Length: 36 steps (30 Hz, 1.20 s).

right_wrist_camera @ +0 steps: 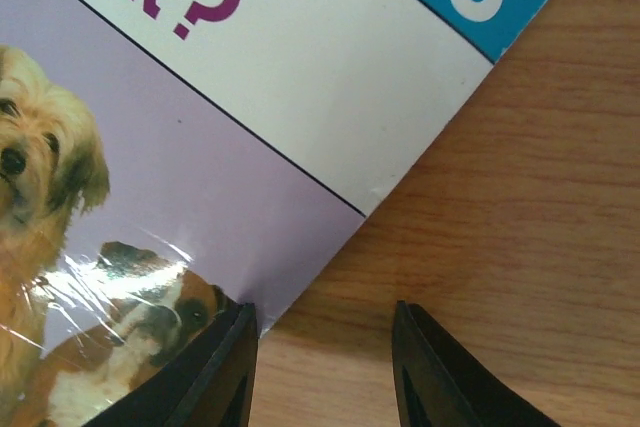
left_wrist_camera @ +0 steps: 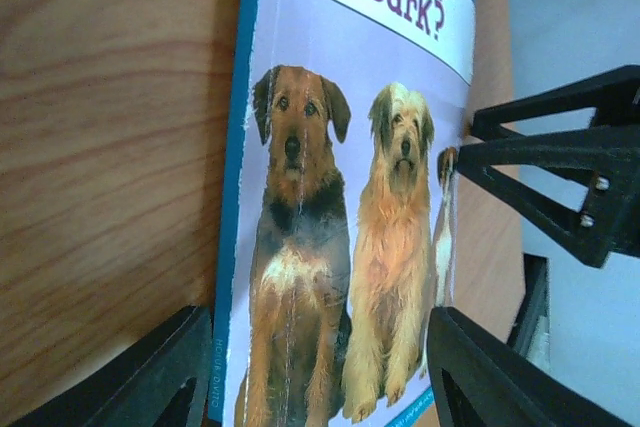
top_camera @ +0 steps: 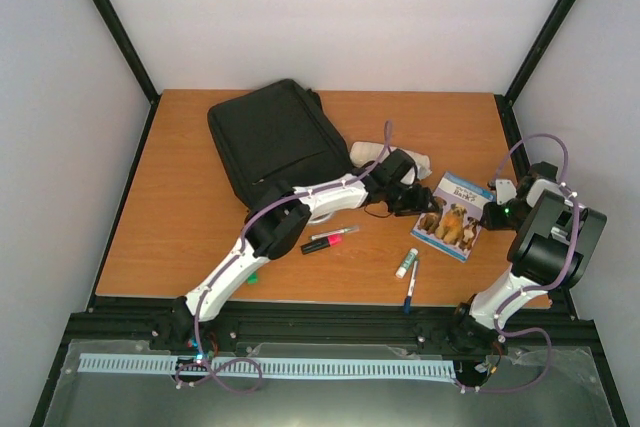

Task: Pack the student bag
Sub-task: Pick up the book from the center of the board.

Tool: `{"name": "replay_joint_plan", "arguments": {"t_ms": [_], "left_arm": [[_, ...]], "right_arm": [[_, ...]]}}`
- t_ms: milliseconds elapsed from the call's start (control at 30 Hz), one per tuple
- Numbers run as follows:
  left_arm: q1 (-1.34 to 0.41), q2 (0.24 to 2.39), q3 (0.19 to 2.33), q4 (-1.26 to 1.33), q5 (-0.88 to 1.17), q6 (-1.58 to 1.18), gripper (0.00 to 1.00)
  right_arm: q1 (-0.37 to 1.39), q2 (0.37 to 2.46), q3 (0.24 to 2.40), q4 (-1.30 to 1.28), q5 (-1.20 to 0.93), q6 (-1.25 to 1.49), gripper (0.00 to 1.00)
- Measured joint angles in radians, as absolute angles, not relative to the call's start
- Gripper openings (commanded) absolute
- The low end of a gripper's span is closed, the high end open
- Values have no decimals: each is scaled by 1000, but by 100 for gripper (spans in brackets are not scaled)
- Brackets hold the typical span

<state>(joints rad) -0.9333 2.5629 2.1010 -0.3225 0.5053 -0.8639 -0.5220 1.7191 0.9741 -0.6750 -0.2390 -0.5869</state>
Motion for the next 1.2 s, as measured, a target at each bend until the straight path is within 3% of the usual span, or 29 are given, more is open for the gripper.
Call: {"name": "replay_joint_plan", "arguments": {"t_ms": [367, 733, 900, 1200], "left_arm": [[-926, 2541, 1897, 62, 635, -1102, 49], [-928, 2544, 1905, 107, 660, -1195, 1], [-931, 2537, 1906, 50, 638, -1159, 1], [-933, 2322, 1821, -130, 577, -987, 1]], "right_arm": [[-522, 1711, 958, -647, -240, -596, 39], [-523, 1697, 939, -624, -243, -605, 40], [-523, 1685, 928, -617, -248, -604, 42], [-523, 1573, 912, -725, -276, -591, 63]]}}
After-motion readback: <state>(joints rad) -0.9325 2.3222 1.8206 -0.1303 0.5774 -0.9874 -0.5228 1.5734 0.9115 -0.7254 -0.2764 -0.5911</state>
